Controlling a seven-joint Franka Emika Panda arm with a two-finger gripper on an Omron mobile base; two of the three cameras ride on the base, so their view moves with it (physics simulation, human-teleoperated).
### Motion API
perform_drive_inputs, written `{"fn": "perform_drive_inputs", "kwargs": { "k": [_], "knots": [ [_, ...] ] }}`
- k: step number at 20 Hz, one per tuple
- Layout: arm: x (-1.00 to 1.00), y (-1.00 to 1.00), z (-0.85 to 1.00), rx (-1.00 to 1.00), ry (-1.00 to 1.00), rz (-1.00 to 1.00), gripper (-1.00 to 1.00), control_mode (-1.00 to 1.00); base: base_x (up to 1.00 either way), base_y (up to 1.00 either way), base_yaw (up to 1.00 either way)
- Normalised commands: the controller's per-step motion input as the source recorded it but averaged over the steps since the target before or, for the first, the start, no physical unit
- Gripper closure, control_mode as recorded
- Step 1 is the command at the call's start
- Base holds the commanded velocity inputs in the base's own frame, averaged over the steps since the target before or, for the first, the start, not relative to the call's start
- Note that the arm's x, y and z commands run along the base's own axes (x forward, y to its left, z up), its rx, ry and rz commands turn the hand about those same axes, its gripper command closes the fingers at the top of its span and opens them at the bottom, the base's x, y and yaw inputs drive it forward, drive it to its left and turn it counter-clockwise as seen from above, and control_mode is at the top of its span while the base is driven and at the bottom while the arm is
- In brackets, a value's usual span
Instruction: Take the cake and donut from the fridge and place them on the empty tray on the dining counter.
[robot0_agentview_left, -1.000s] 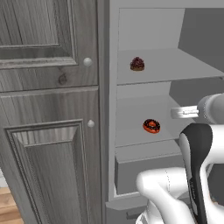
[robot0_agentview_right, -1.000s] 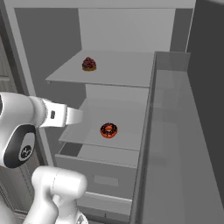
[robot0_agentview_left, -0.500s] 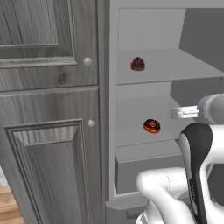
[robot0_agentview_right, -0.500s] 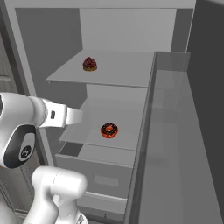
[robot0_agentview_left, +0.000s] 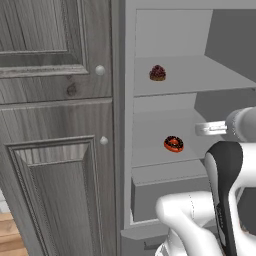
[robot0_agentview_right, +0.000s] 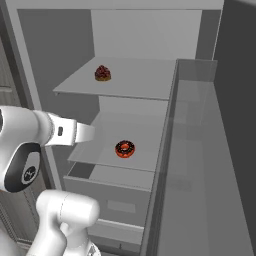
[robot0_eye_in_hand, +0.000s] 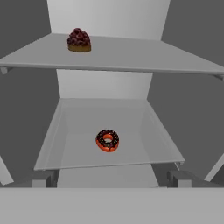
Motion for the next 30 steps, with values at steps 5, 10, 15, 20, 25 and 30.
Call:
{"fn": "perform_drive_inputs", "kwargs": {
  "k": [5, 10, 15, 20, 25, 30],
  "knots": [
    [0.00, 0.00, -0.30, 0.00, -0.01, 0.00, -1.00, -1.00, 0.00, 0.00, 0.00],
    [0.03, 0.00, -0.25, 0.01, 0.11, 0.02, -1.00, -1.00, 0.00, 0.00, 0.00],
    [0.19, 0.00, -0.13, 0.07, 0.23, 0.05, -1.00, -1.00, 0.00, 0.00, 0.00],
    [0.17, 0.00, -0.19, 0.10, 0.21, 0.12, -1.00, -1.00, 0.00, 0.00, 0.00],
    [0.00, 0.00, -0.35, 0.04, 0.06, 0.12, -1.00, -1.00, 0.00, 0.00, 0.00],
    [0.15, 0.05, -0.40, 0.00, -0.01, 0.05, -1.00, -1.00, 0.00, 0.00, 0.00]
  ]
}}
